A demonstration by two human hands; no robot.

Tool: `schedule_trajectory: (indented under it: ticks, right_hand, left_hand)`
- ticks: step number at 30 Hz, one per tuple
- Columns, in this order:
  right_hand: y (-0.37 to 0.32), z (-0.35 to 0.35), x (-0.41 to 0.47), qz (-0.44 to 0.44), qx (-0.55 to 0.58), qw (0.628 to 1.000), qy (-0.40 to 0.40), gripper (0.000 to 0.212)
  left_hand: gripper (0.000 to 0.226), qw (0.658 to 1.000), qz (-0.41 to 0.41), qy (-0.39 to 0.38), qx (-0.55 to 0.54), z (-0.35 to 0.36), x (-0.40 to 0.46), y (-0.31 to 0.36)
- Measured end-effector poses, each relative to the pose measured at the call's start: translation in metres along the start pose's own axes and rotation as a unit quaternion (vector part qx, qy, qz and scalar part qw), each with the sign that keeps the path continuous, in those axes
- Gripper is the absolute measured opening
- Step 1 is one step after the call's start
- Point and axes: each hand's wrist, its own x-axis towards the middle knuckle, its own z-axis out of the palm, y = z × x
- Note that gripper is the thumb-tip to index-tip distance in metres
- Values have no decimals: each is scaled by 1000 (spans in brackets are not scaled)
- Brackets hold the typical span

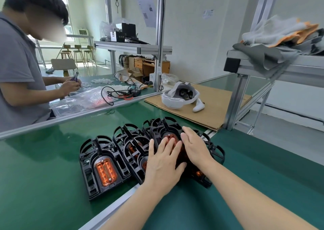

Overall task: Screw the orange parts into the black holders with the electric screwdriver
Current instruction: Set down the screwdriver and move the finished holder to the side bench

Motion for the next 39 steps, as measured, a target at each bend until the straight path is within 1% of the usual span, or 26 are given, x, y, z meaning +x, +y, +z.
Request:
schedule_trajectory:
  ticks: [2,3,5,6,8,11,14,17,19,22,28,32,35,39]
  right_hand:
    - [6,-3,-7,5,-31,997,70,45]
    - [10,-4,-12,24,-55,992,109,44]
    - [24,-6,-24,94,-91,978,163,44]
    - [32,-8,-31,136,-99,971,170,46]
    - [46,-9,-44,209,-102,960,158,52]
    - [58,-6,-57,260,-90,952,136,57]
    - [56,2,-60,261,-68,955,119,56]
    - [51,8,-56,263,1,958,114,52]
    - [52,9,-54,257,29,959,113,54]
    - [55,7,-51,230,41,966,107,59]
    - [59,5,-44,197,69,973,93,64]
    - [65,3,-41,173,88,977,90,64]
    - [68,2,-34,170,104,977,81,60]
    - [71,0,-24,156,102,981,53,70]
  left_hand:
    - [61,1000,12,-14,19,2,-1,-4]
    - [59,999,13,-20,27,0,0,-3]
    - [56,999,14,-11,42,0,2,1]
    - [56,999,19,-7,48,-1,3,3]
    - [57,998,25,5,52,3,6,3]
    - [56,998,27,0,63,3,8,5]
    - [55,998,25,-4,64,5,8,5]
    - [55,997,25,-5,67,5,10,5]
    - [55,998,22,-9,66,5,10,4]
    - [55,997,21,-12,72,6,10,2]
    - [55,997,20,-11,75,9,12,0]
    - [57,996,20,-15,85,12,16,-5]
    - [58,995,20,-16,91,13,19,-8]
    - [58,994,17,-19,102,14,26,-11]
